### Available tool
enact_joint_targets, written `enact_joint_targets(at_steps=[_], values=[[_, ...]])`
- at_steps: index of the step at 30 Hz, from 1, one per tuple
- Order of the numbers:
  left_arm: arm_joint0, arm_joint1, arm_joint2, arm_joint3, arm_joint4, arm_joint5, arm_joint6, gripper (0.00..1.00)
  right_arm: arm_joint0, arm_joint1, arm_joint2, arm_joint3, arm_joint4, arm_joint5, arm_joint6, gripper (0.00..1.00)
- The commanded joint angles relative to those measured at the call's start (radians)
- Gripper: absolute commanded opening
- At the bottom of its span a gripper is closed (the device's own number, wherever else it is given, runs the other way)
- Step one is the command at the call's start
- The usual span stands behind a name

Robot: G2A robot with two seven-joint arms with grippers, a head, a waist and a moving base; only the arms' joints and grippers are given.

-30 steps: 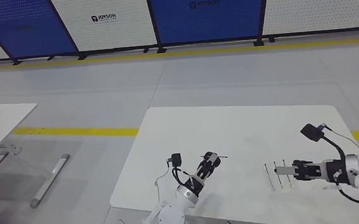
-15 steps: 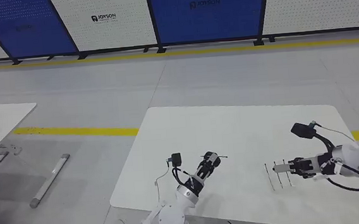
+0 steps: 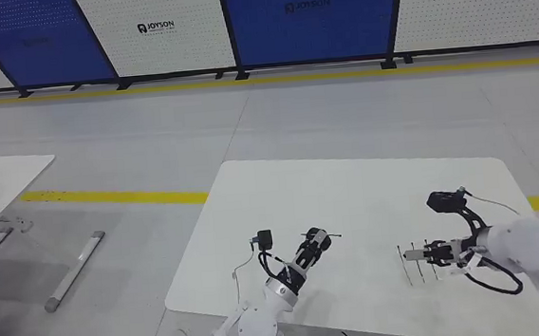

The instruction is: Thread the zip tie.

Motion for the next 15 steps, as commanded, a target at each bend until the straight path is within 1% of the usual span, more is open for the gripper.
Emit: enact_joint_targets(at_steps=[1,4,15], values=[[0.0,0.0,0.0,0.0,0.0,0.0,0.0,0.0,0.042,-0.012,-0.042,0.018,-0.048,0.002,0.018,1.0],[0.0,0.0,0.0,0.0,0.0,0.0,0.0,0.0,0.095,-0.03,-0.079,0.046,-0.063,0.002,0.054,1.0],[0.0,0.0,0.0,0.0,0.0,0.0,0.0,0.0,0.095,-0.03,-0.079,0.046,-0.063,0.002,0.054,1.0]])
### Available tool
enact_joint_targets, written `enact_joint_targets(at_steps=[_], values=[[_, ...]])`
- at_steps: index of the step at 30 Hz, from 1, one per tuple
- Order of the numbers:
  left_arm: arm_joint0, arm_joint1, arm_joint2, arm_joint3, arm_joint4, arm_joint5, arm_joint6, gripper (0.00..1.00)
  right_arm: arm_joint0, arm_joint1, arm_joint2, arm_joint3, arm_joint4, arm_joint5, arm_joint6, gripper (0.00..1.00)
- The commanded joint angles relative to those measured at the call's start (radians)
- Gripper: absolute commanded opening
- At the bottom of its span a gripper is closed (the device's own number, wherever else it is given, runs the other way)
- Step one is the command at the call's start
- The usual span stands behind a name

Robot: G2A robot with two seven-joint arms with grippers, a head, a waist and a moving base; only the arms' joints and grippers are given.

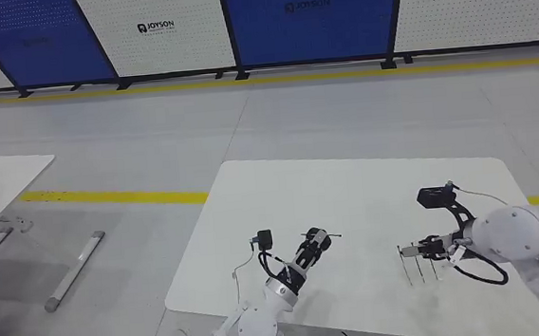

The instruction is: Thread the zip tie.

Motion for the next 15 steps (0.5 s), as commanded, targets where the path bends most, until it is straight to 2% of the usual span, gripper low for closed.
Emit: enact_joint_targets(at_steps=[1,5,7,11,15], values=[[0.0,0.0,0.0,0.0,0.0,0.0,0.0,0.0,-0.008,0.0,-0.006,0.001,-0.014,-0.011,-0.016,1.0],[0.0,0.0,0.0,0.0,0.0,0.0,0.0,0.0,-0.006,-0.001,-0.022,-0.027,-0.051,-0.038,0.018,1.0],[0.0,0.0,0.0,0.0,0.0,0.0,0.0,0.0,0.011,-0.002,-0.064,-0.029,-0.081,-0.029,0.018,1.0],[0.0,0.0,0.0,0.0,0.0,0.0,0.0,0.0,0.07,-0.006,-0.145,-0.008,-0.069,-0.03,0.018,1.0],[0.0,0.0,0.0,0.0,0.0,0.0,0.0,0.0,0.07,-0.006,-0.145,-0.008,-0.069,-0.03,0.018,1.0]])
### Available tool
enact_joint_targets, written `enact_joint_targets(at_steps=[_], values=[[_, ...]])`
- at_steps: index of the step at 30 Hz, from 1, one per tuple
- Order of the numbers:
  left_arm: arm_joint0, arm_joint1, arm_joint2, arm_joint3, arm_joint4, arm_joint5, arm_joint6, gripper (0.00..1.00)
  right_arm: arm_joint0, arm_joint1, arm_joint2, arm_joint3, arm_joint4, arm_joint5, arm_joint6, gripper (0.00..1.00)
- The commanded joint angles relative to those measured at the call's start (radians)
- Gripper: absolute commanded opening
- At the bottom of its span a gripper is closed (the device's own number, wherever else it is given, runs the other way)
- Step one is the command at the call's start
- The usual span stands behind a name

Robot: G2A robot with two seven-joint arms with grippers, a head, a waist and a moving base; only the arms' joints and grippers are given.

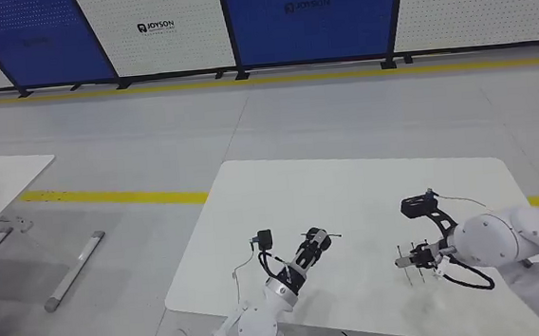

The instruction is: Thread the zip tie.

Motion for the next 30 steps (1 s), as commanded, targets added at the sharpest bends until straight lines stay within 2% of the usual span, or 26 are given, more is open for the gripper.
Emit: enact_joint_targets(at_steps=[1,7,9,12,16,17,18,19,20,22,25,30], values=[[0.0,0.0,0.0,0.0,0.0,0.0,0.0,0.0,-0.001,0.0,0.001,-0.001,0.0,0.0,0.0,1.0],[0.0,0.0,0.0,0.0,0.0,0.0,0.0,0.0,-0.001,0.0,0.001,-0.001,0.0,0.0,0.0,1.0],[0.0,0.0,0.0,0.0,0.0,0.0,0.0,0.0,-0.015,-0.001,0.008,0.0,0.04,-0.041,-0.029,1.0],[0.0,0.0,0.0,0.0,0.0,0.0,0.0,0.0,-0.02,-0.001,0.024,-0.003,0.06,-0.061,-0.031,1.0],[0.0,0.0,0.0,0.0,0.0,0.0,0.0,0.0,-0.002,-0.01,0.006,0.007,0.033,-0.027,0.0,1.0],[0.0,0.0,0.0,0.0,0.0,0.0,0.0,0.0,0.005,-0.014,-0.001,0.013,0.031,-0.018,0.0,0.82],[0.0,0.0,0.0,0.0,0.0,0.0,0.0,0.0,0.009,-0.017,-0.005,0.02,0.033,-0.014,0.0,0.49],[0.0,0.0,0.0,0.0,0.0,0.0,0.0,0.0,0.013,-0.019,-0.008,0.028,0.036,-0.01,0.0,0.47],[0.0,0.0,0.0,0.0,0.0,0.0,0.0,0.0,0.016,-0.02,-0.01,0.037,0.035,-0.003,0.0,0.38],[0.0,0.0,0.0,0.0,0.0,0.0,0.0,0.0,0.02,-0.023,-0.016,0.052,0.041,0.007,0.0,0.37],[0.0,0.0,0.0,0.0,0.0,0.0,0.0,0.0,0.024,-0.025,-0.023,0.078,0.055,0.007,0.0,0.27],[0.0,0.0,0.0,0.0,0.0,0.0,0.0,0.0,0.033,-0.03,-0.033,0.12,0.076,0.005,0.0,0.3]])
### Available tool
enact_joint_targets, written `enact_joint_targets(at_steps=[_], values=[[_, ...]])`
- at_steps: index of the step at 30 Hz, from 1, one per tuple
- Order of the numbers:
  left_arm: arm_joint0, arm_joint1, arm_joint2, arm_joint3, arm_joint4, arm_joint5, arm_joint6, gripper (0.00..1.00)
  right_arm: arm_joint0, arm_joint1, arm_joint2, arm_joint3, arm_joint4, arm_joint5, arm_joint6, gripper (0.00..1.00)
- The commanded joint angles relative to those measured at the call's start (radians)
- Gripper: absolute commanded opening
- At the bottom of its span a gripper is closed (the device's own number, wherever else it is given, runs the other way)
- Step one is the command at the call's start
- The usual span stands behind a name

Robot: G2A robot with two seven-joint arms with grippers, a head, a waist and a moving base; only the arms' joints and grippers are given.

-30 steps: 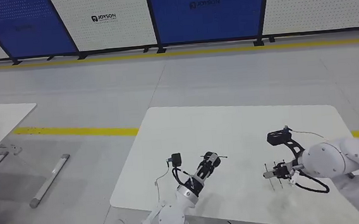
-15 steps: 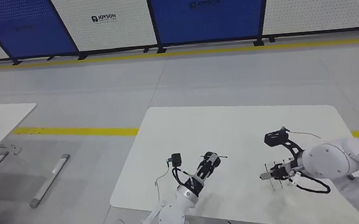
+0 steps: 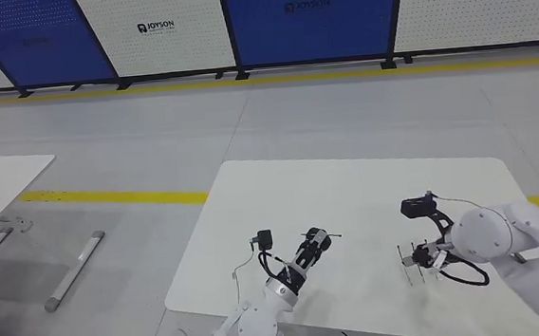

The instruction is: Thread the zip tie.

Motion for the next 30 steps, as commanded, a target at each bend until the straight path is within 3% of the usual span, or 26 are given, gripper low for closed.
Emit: enact_joint_targets(at_steps=[1,16,30], values=[[0.0,0.0,0.0,0.0,0.0,0.0,0.0,0.0,0.004,-0.002,-0.001,0.017,0.003,0.005,0.0,0.3],[0.0,0.0,0.0,0.0,0.0,0.0,0.0,0.0,0.027,-0.03,-0.022,0.113,0.002,0.026,0.0,0.19],[0.0,0.0,0.0,0.0,0.0,0.0,0.0,0.0,0.081,-0.082,-0.091,0.225,0.016,0.026,0.0,0.2]])
